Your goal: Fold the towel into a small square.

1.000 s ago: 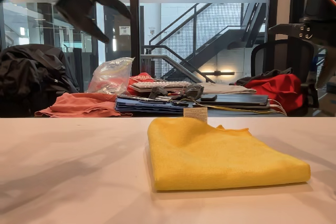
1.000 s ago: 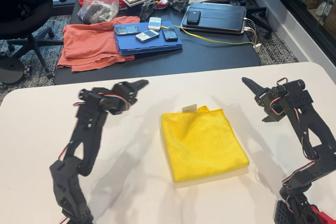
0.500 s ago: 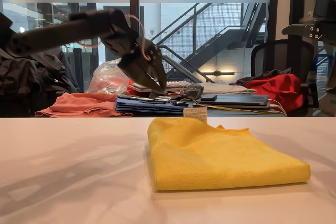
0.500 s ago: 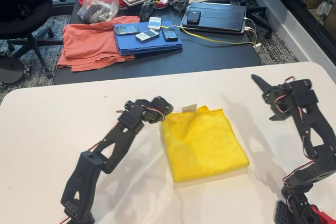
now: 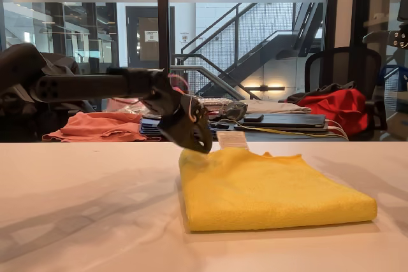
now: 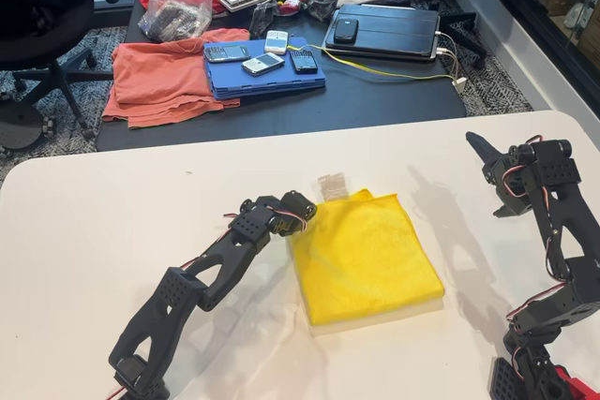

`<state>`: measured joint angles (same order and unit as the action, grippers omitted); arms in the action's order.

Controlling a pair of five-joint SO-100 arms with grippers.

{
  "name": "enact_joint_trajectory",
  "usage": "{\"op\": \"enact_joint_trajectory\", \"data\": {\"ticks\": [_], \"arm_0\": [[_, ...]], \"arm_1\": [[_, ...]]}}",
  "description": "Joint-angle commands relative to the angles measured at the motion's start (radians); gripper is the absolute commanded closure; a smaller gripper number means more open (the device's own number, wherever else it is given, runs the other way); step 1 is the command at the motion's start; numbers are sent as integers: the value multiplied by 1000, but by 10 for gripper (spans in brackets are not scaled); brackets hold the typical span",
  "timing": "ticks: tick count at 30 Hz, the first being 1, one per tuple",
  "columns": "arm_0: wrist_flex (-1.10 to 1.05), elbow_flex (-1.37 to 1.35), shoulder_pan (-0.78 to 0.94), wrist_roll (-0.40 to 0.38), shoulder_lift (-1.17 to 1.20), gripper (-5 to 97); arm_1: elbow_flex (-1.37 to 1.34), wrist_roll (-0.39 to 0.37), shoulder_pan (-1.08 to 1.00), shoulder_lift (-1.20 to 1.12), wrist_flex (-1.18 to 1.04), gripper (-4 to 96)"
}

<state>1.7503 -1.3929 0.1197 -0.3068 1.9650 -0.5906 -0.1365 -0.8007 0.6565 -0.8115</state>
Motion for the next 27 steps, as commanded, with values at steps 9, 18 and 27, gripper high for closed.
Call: {"op": "enact_joint_trajectory", "data": {"ticks": [9, 18, 27], "arm_0": [[8, 23, -9, 5, 20, 139], [9, 23, -9, 5, 20, 139], [11, 23, -9, 5, 21, 139]], "arm_1": [[143, -130, 15, 52, -52, 931], [133, -457, 21, -97, -114, 931], [146, -584, 26, -46, -152, 932]]}}
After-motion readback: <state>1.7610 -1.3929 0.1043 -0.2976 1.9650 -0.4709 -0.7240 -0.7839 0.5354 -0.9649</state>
